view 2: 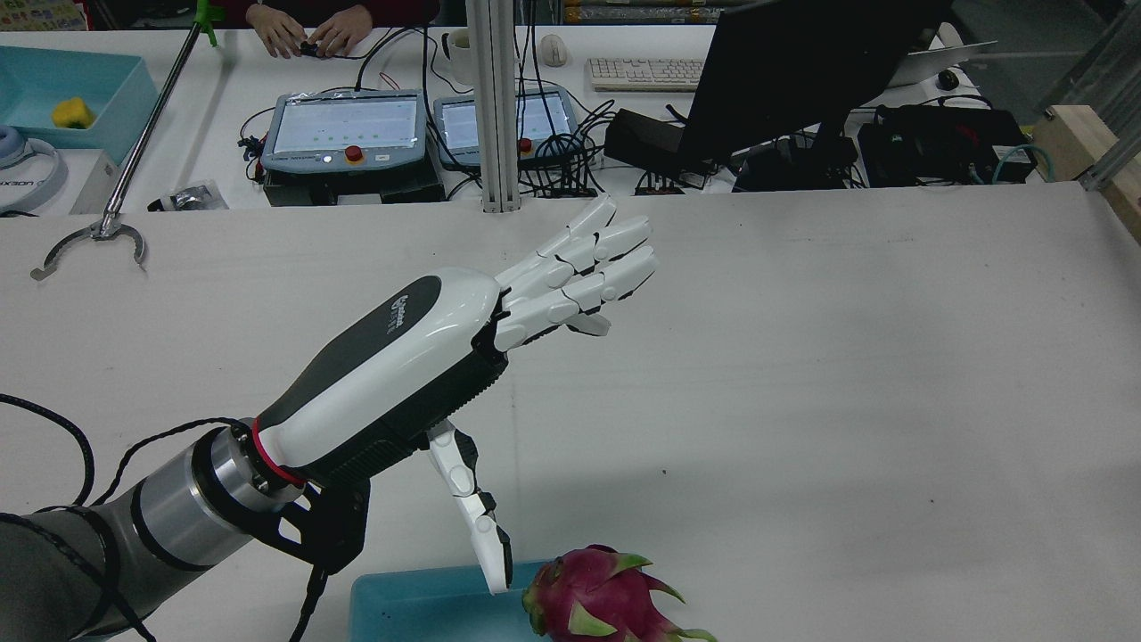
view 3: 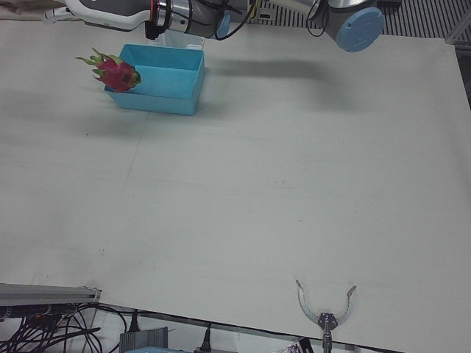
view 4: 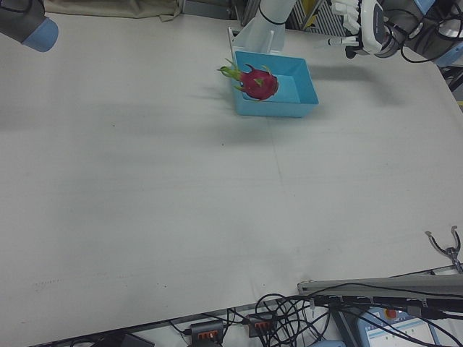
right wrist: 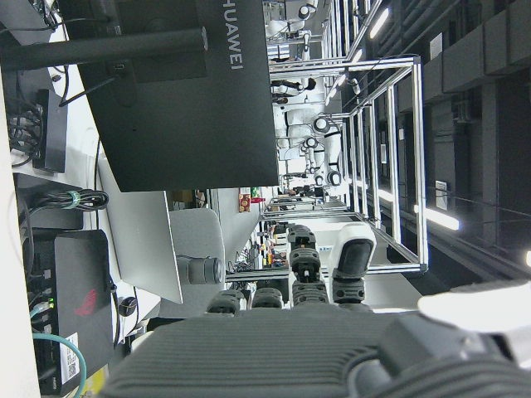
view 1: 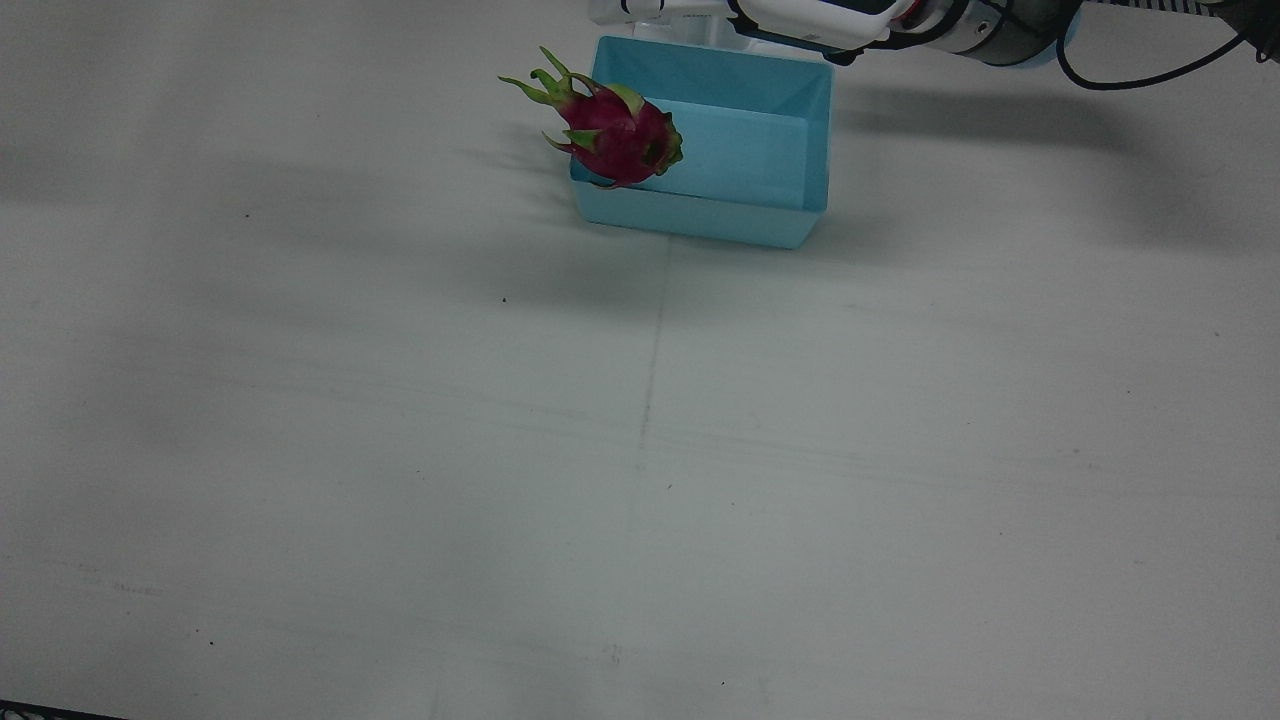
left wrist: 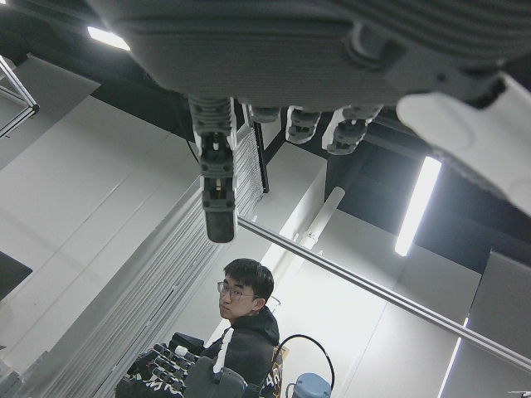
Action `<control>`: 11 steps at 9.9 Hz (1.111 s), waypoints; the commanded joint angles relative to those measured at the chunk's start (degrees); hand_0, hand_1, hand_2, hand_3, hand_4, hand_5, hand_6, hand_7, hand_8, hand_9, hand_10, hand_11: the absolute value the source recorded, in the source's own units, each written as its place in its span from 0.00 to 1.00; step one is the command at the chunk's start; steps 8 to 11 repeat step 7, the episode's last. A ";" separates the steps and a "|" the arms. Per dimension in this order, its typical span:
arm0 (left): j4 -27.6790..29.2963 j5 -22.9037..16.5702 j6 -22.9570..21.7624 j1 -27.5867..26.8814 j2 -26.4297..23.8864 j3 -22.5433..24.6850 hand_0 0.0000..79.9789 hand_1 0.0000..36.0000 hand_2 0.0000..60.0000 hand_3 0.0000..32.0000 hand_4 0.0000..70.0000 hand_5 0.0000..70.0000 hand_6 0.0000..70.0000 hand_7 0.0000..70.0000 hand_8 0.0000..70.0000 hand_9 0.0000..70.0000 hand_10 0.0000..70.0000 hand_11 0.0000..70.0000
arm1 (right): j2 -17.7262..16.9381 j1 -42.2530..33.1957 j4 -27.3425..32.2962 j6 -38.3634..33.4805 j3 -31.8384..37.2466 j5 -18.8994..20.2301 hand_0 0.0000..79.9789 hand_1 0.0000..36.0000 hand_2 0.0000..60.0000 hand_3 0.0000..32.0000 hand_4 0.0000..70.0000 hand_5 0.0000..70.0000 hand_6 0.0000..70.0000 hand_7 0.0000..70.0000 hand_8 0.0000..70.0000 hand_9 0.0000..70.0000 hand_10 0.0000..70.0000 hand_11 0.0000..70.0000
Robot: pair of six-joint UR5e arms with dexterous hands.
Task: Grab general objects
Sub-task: 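Open the left hand fingers to release the fruit onto the tray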
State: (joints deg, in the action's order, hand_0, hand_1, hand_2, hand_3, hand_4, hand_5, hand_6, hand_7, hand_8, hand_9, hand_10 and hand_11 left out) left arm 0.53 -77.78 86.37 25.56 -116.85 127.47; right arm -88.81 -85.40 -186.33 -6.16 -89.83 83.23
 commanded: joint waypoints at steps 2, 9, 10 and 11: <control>-9.02 3.48 -0.68 0.90 1.17 -0.99 0.51 0.08 0.00 0.00 0.00 0.00 0.00 0.27 0.04 0.03 0.14 0.21 | 0.04 -0.03 0.00 0.01 0.01 0.00 0.00 0.00 0.00 0.00 0.00 0.00 0.00 0.00 0.00 0.00 0.00 0.00; -24.99 22.31 -16.63 11.15 6.12 -0.73 0.58 0.23 0.00 0.00 0.00 0.00 0.00 0.20 0.07 0.02 0.20 0.31 | -0.05 -0.03 0.00 0.01 0.01 0.00 0.00 0.00 0.00 0.00 0.00 0.00 0.00 0.00 0.00 0.00 0.00 0.00; -24.99 22.31 -16.63 11.15 6.12 -0.73 0.58 0.23 0.00 0.00 0.00 0.00 0.00 0.20 0.07 0.02 0.20 0.31 | -0.05 -0.03 0.00 0.01 0.01 0.00 0.00 0.00 0.00 0.00 0.00 0.00 0.00 0.00 0.00 0.00 0.00 0.00; -24.99 22.31 -16.63 11.15 6.12 -0.73 0.58 0.23 0.00 0.00 0.00 0.00 0.00 0.20 0.07 0.02 0.20 0.31 | -0.05 -0.03 0.00 0.01 0.01 0.00 0.00 0.00 0.00 0.00 0.00 0.00 0.00 0.00 0.00 0.00 0.00 0.00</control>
